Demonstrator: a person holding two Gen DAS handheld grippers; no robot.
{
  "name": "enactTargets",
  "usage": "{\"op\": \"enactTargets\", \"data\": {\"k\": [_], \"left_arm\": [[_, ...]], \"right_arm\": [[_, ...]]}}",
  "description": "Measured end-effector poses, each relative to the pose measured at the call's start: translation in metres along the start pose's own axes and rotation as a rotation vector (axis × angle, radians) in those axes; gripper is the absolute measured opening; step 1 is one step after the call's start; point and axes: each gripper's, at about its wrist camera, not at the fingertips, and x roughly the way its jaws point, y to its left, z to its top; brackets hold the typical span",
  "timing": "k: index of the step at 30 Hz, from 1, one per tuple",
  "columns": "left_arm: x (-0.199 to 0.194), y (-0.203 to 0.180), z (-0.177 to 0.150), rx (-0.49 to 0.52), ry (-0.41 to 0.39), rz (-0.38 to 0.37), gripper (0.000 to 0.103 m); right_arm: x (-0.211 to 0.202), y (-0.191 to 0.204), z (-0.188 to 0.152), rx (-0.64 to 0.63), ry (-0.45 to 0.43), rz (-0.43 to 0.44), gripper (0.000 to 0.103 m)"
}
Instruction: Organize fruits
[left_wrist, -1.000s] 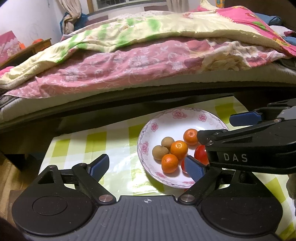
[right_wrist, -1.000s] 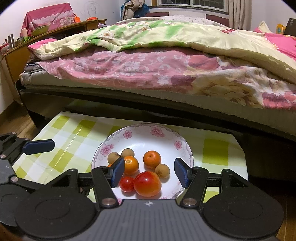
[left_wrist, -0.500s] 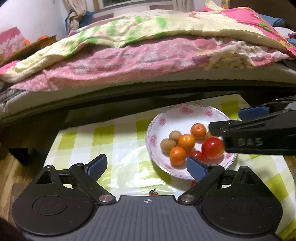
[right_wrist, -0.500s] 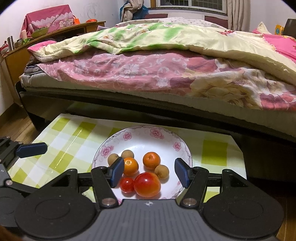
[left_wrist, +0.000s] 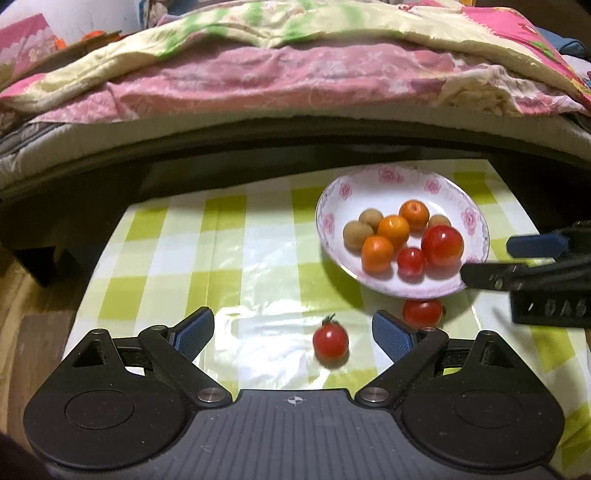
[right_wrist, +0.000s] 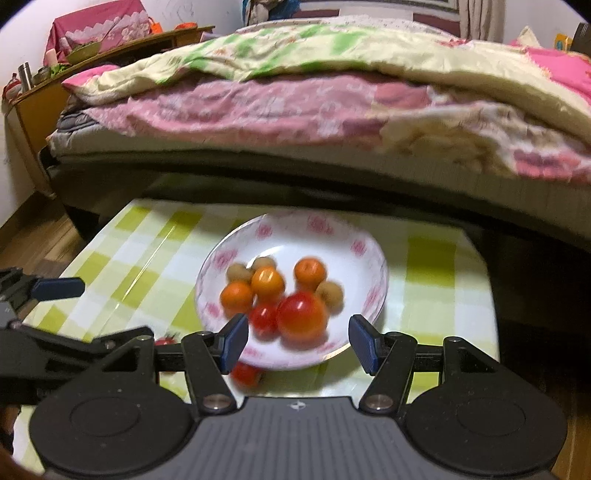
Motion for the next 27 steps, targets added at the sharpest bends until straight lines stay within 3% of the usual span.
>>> {"op": "enactTargets", "data": {"k": [14, 22, 25, 27], "left_arm": [[0.009, 0.006, -0.014, 0.007, 0.042, -0.038, 0.095], [0.021, 0.009, -0.019, 0.015, 0.062, -0.043, 0.095], [0.024, 0.007, -0.018, 0.015, 0.062, -0.051, 0.095], [0.027, 0.005, -0.017, 0.021, 0.054, -0.052, 0.093]], "right_arm": [[0.048, 0.018, -0.023, -0.073, 0.110, 0.027, 0.063], [0.067, 0.026, -0.023, -0.087, 0.115, 0.036, 0.061], [0.067, 0.029, -0.024, -0.110, 0.108, 0.021, 0.053], [0.064, 0.028, -0.024, -0.106, 0.111, 0.055, 0.035]]}}
